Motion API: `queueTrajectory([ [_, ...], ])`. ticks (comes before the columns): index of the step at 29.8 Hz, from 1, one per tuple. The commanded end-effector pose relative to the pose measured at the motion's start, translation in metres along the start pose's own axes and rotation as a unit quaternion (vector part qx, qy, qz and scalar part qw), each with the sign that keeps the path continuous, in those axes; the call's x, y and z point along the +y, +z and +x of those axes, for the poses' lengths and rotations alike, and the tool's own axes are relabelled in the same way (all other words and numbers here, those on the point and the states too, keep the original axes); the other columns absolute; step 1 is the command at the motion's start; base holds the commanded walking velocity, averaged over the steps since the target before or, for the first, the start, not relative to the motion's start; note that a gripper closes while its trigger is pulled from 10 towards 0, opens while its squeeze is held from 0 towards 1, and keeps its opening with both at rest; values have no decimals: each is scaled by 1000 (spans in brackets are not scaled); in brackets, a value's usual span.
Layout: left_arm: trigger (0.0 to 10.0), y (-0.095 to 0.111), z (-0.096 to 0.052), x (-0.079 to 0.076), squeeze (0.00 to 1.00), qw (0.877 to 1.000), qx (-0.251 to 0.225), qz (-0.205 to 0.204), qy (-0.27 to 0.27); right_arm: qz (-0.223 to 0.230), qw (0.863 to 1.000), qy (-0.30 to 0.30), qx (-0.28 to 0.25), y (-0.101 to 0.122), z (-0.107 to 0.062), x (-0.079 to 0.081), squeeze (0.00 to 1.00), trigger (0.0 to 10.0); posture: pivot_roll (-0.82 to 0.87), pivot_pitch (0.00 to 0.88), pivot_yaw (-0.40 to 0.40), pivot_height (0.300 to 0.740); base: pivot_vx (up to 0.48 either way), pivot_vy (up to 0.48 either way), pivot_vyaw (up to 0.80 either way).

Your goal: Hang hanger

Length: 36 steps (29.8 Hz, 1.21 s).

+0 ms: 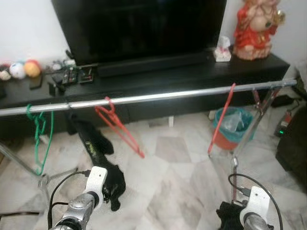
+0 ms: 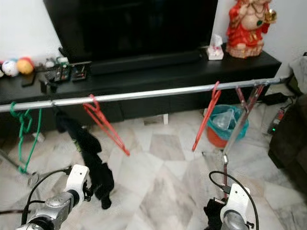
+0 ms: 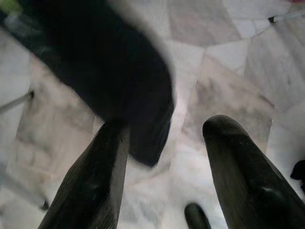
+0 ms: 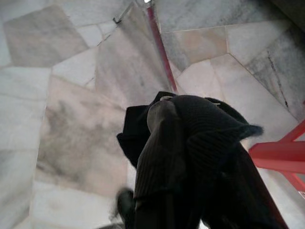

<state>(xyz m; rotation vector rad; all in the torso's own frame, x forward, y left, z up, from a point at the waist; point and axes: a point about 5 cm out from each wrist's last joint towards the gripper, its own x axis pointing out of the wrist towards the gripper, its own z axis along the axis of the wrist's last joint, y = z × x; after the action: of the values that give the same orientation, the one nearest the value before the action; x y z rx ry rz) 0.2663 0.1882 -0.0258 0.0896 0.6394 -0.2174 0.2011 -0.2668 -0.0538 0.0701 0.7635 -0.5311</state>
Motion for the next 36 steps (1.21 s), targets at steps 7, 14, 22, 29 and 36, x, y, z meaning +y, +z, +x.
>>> queueTrajectory([
  [7, 10000, 4, 0, 3, 0, 1000, -5, -3, 5, 2, 1000, -3, -10, 6, 1, -2, 0, 10000, -51, 0, 56, 740, 416, 0, 0],
  [14, 10000, 9, 1, 4, 0, 1000, -22, -9, 14, 1, 1000, -2, -9, 5, 1, -1, 0, 10000, -54, 0, 56, 740, 417, 0, 0],
  [22, 10000, 31, -35, 40, 0, 975, -211, -5, 76, -28, 999, 36, 14, -18, -7, 24, 0, 10000, -32, 0, 94, 740, 0, 0, 0],
  [29, 10000, 27, -42, 35, 0, 974, -212, -17, 73, -31, 999, 38, 13, -18, -7, 25, 0, 10000, -30, 0, 89, 740, 0, 0, 0],
  [36, 10000, 26, -42, 33, 0, 974, -217, -24, 68, -32, 999, 41, 13, -17, -7, 26, 0, 10000, -29, 0, 89, 740, 0, 0, 0],
])
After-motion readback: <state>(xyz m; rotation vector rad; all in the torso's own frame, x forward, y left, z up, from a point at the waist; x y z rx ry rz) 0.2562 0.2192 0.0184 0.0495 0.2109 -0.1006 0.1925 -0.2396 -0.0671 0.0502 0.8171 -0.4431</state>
